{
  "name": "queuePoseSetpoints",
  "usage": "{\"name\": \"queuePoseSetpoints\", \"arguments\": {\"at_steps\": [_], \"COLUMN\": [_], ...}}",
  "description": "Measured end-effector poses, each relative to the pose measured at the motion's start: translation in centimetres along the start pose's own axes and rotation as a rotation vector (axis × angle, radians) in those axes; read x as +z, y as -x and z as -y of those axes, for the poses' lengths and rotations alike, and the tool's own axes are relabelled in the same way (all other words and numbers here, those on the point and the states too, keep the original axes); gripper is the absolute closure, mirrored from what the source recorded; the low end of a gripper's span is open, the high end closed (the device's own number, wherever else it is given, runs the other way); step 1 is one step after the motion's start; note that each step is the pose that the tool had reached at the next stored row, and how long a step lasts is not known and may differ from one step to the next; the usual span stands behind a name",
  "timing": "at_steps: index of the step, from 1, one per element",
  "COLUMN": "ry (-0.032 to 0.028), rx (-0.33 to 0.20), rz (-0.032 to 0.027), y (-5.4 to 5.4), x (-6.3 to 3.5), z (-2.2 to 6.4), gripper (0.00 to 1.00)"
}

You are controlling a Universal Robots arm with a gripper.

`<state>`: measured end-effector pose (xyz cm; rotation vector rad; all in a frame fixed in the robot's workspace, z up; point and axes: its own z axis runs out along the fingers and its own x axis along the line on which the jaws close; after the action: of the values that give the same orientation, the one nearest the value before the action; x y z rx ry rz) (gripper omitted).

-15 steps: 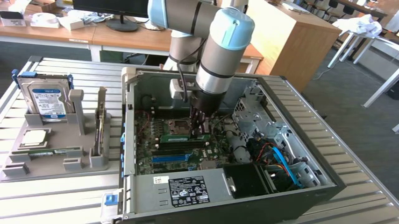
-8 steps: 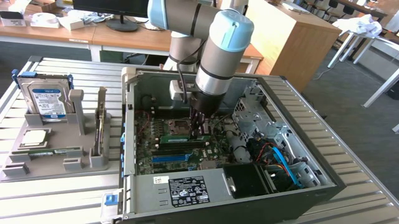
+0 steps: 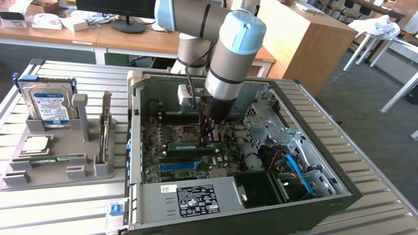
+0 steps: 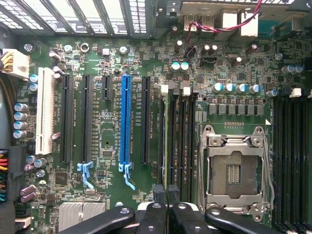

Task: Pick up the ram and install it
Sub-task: 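Insert the ram into the slot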

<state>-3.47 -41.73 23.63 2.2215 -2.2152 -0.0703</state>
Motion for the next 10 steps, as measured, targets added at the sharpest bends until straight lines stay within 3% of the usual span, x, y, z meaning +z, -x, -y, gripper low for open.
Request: {"name": "queuePoseSetpoints", "arguments": {"at_steps": [10], "ry": [0.0], "rx": [0.0], "rz": [0.0], "y": [-0.24], "x": [-0.01], "z": [0.0], "gripper": [0.88]}}
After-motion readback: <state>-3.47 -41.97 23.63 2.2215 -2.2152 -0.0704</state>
